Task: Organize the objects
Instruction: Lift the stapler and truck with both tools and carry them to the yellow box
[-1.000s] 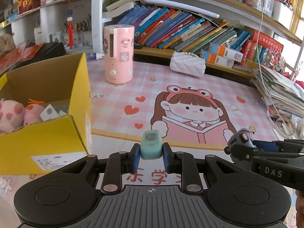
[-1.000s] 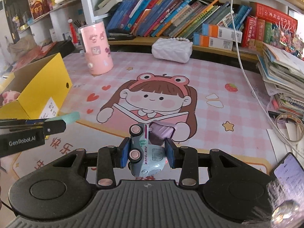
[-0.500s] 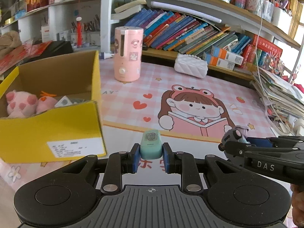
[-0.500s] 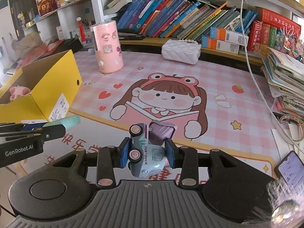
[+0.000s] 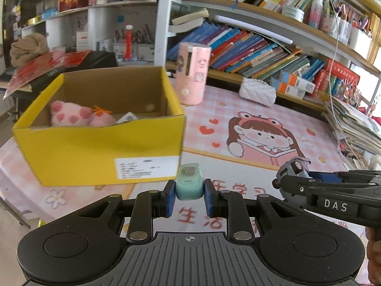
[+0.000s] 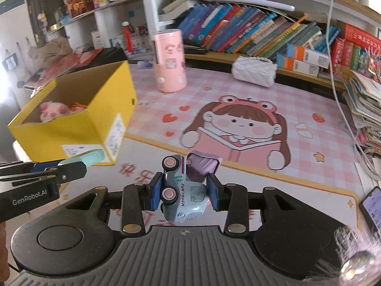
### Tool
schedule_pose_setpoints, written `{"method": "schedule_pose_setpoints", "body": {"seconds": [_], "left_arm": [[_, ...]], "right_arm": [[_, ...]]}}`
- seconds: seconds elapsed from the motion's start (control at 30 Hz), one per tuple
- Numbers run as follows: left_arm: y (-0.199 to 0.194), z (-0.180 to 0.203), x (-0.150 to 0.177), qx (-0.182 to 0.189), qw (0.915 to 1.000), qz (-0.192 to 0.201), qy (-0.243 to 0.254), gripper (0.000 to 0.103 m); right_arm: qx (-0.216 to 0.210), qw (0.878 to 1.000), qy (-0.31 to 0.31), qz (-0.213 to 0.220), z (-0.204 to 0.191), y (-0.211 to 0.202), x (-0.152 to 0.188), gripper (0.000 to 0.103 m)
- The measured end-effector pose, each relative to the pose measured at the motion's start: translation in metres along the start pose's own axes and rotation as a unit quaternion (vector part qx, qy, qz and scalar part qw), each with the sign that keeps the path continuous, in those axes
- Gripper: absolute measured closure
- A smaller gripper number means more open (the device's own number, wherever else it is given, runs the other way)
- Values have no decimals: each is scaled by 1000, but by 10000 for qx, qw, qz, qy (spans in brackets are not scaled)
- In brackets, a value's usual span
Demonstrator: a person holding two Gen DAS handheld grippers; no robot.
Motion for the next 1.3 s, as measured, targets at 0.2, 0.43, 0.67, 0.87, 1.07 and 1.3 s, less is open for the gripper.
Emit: {"method": "schedule_pose_setpoints", "body": {"seconds": [0.2, 0.43, 0.67, 0.87, 1.07, 1.3], "left_arm": [[-19, -25, 14, -29, 10000, 37, -75, 80], [-39, -49, 27, -56, 9999, 96, -81, 80], [-57, -73, 39, -97, 9997, 166, -125, 80], [-71, -94, 47, -170, 9993, 284, -173, 80], [-81, -108, 51, -213, 9990, 355, -172, 80], [-89, -120, 51, -209, 9985, 482, -125, 80]], "right_arm": [[-41, 9999, -121, 6, -33, -7, 12, 67], [-54, 9999, -139, 59, -64, -16, 25, 67], [-101, 9997, -196, 84, -95, -22, 37, 67], [-158, 9995, -260, 132, -118, -26, 43, 67], [-202, 9991, -321, 206, -138, -31, 49, 67], [-204, 9986, -377, 314, -156, -35, 49, 67]]}}
Point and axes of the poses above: each gripper's, at about its wrist camera, not at the fingertips, and y roughly the way its jaws point, z to its right, x to its underside, the point moved 3 cm from there along y, roughly the way its jaws point, and after that the axes turned 12 degrees about -z, right-handed, at the moved point
